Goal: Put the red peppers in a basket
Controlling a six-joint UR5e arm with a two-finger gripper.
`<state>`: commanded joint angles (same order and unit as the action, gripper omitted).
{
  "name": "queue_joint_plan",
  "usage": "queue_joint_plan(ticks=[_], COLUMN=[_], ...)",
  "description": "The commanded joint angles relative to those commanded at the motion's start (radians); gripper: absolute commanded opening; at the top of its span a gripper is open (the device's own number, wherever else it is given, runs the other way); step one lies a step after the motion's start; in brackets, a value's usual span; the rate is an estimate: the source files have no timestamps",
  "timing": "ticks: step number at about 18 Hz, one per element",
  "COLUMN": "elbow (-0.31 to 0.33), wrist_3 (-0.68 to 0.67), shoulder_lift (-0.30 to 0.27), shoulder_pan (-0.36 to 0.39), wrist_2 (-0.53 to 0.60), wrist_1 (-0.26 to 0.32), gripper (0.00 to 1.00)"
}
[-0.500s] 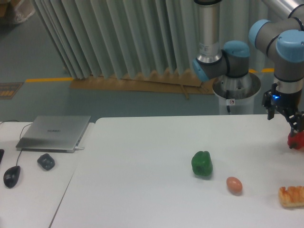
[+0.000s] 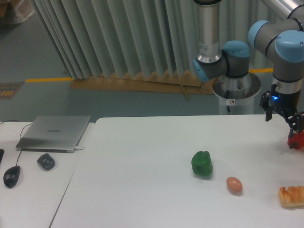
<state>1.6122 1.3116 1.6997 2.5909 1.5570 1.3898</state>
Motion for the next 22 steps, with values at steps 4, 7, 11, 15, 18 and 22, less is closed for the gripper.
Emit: queue_joint_plan(ticks=[4, 7, 11, 15, 18, 22], elbow=[0.003, 0.006, 0.008, 0.011, 0.014, 0.02], wrist_3=[0.002, 0.002, 0.002, 0.003, 0.005, 0.006], shoulder_lift=[0.0, 0.0, 0.002, 0.002, 0.005, 0.02], shoulder_pan=[0.002, -0.002, -0.002, -0.003, -0.003, -0.003], wrist_2=[-0.002, -0.003, -0.005, -0.006, 0.0, 0.002], wrist_1=[0.0, -0.006, -0.005, -0.006, -0.006, -0.008], gripper=[1.0, 1.0, 1.0, 1.0, 1.0, 1.0])
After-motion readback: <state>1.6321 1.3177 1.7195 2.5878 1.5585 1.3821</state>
